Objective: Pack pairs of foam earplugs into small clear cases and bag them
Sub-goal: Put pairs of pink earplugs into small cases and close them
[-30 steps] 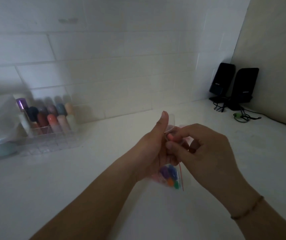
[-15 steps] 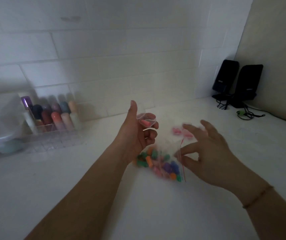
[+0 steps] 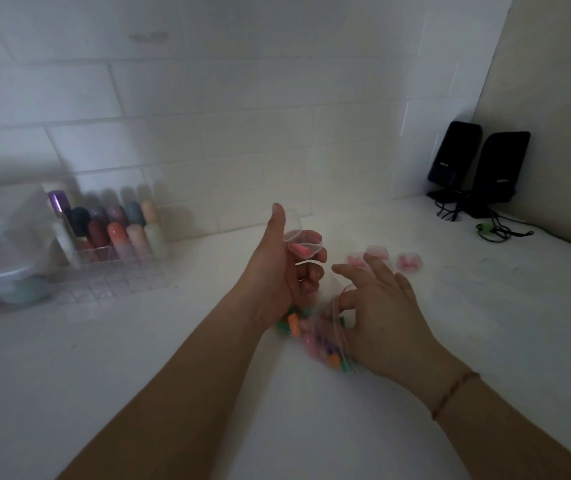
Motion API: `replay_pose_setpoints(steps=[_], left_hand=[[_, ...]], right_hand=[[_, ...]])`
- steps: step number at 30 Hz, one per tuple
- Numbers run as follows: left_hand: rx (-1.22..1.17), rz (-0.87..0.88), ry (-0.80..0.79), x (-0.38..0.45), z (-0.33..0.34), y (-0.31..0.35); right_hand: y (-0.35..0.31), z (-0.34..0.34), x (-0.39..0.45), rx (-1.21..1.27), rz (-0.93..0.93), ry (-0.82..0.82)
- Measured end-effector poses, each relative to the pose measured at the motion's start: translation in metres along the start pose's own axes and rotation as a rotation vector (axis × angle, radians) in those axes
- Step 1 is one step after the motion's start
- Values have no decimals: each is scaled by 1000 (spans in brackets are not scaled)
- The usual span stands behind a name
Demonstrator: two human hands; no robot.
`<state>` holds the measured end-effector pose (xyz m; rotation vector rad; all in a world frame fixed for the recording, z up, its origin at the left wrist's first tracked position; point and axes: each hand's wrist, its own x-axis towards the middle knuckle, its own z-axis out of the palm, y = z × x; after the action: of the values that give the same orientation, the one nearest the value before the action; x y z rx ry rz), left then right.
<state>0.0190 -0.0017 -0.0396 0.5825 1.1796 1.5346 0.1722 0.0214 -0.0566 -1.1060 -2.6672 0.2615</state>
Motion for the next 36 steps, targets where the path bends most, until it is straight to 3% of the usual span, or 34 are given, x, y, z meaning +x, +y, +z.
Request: replay_pose_setpoints(steps=[7,12,15,22,36], left_hand=[[4,10,0,-1,0,1],[-2,24,-86,-6,9,-2],[55,50,-188,-10,17,-9],[174,74,-307,-16,25,-26],[67,-21,-429,-26,34,-24]], right_hand=[[24,-12,0,194,-21,181],[39,-44,-7,880,160,461],[34,-47,-8,1182,103,443],[17,-35,-12,691,-71,494],[29,-33,-8,447,-75,563]])
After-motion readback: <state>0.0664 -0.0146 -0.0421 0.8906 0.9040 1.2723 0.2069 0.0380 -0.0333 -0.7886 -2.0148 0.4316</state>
